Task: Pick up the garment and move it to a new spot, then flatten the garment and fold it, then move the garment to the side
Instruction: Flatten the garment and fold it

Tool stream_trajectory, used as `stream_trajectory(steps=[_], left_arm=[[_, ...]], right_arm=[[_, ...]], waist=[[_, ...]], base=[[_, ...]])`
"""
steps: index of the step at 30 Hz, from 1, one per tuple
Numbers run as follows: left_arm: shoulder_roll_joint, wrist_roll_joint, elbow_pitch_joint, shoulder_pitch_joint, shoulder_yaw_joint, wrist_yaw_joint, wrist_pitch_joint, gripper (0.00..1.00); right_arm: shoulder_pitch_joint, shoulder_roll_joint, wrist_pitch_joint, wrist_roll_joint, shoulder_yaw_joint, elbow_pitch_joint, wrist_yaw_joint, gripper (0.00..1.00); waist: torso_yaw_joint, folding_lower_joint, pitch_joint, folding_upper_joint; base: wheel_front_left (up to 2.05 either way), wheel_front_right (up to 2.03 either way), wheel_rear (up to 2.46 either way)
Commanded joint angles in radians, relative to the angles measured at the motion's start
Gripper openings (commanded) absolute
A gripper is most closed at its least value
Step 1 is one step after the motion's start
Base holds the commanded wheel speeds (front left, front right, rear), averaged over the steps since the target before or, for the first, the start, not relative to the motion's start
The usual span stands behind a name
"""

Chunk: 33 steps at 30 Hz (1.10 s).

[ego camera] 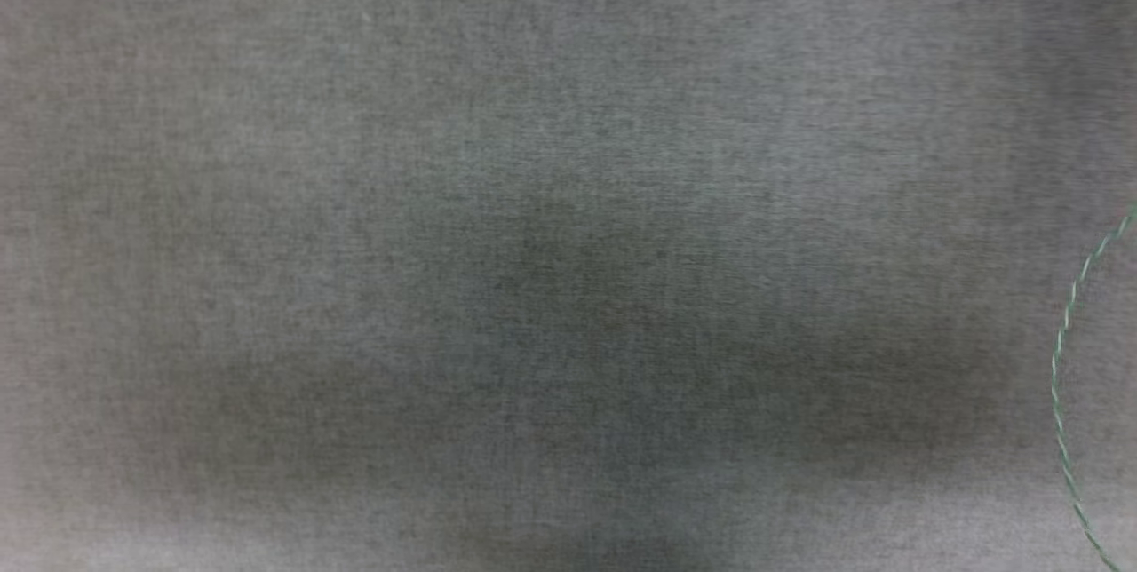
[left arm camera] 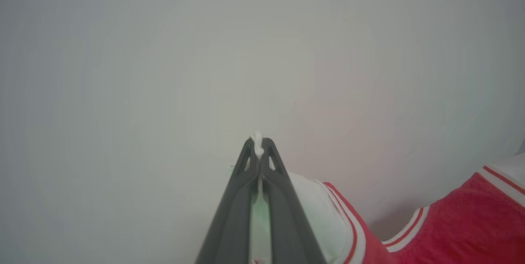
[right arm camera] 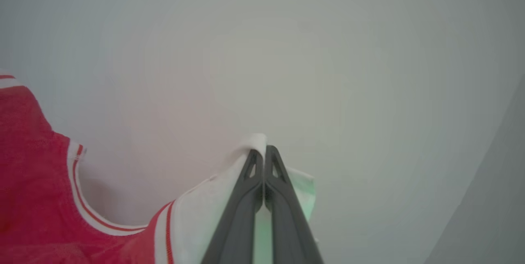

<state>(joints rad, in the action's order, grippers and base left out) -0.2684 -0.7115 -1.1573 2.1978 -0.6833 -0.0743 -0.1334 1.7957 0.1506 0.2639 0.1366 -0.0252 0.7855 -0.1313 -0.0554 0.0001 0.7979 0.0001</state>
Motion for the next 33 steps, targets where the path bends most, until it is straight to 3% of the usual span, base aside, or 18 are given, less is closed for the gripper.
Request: stream_trajectory(steps=[1, 8, 16, 20, 23, 24, 28, 33], left_arm=[[-0.004, -0.008, -0.016, -0.030, -0.002, -0.014, -0.010, 0.00], [-0.033, -0.044, -0.075, -0.193, -0.010, -0.048, -0.008, 0.00], [-0.058, -0.098, -0.043, -0.448, -0.051, -0.057, 0.039, 0.00], [-0.092, -0.152, 0.029, -0.600, -0.073, -0.057, 0.067, 0.00], [-0.130, -0.185, 0.083, -0.715, -0.089, -0.057, 0.075, 0.00], [-0.130, -0.185, 0.083, -0.715, -0.089, -0.057, 0.075, 0.00], [-0.184, -0.239, 0.170, -0.873, -0.096, -0.056, 0.081, 0.00], [-0.248, -0.293, 0.284, -1.082, -0.088, -0.048, 0.074, 0.00]], right_arm=[[-0.017, -0.002, 0.000, -0.004, 0.009, 0.019, 0.001, 0.00], [-0.088, 0.005, 0.001, -0.116, 0.148, 0.133, 0.001, 0.00], [-0.262, 0.038, -0.064, -0.409, 0.357, 0.210, 0.001, 0.00], [-0.416, 0.085, -0.148, -0.593, 0.472, 0.127, 0.001, 0.00], [-0.540, 0.155, -0.211, -0.715, 0.555, 0.015, 0.001, 0.00], [-0.540, 0.155, -0.211, -0.715, 0.555, 0.015, 0.001, 0.00], [-0.718, 0.258, -0.285, -0.857, 0.624, -0.153, 0.001, 0.00], [-0.921, 0.395, -0.333, -0.936, 0.652, -0.326, 0.001, 0.00]], waist=[[0.019, -0.0001, -0.006, -0.0001], [0.034, -0.0001, -0.122, -0.0001], [0.051, -0.0001, -0.309, -0.0001], [0.054, -0.0001, -0.406, -0.0001], [0.051, -0.0001, -0.472, -0.0001], [0.051, -0.0001, -0.472, -0.0001], [0.052, -0.0001, -0.542, -0.0001], [0.060, -0.0001, -0.600, -0.0001]], base=[[0.00, 0.00, 0.00], [0.00, 0.00, 0.00], [0.00, 0.00, 0.00], [0.00, 0.00, 0.00], [0.00, 0.00, 0.00], [0.00, 0.00, 0.00], [0.00, 0.00, 0.00], [0.00, 0.00, 0.00]])
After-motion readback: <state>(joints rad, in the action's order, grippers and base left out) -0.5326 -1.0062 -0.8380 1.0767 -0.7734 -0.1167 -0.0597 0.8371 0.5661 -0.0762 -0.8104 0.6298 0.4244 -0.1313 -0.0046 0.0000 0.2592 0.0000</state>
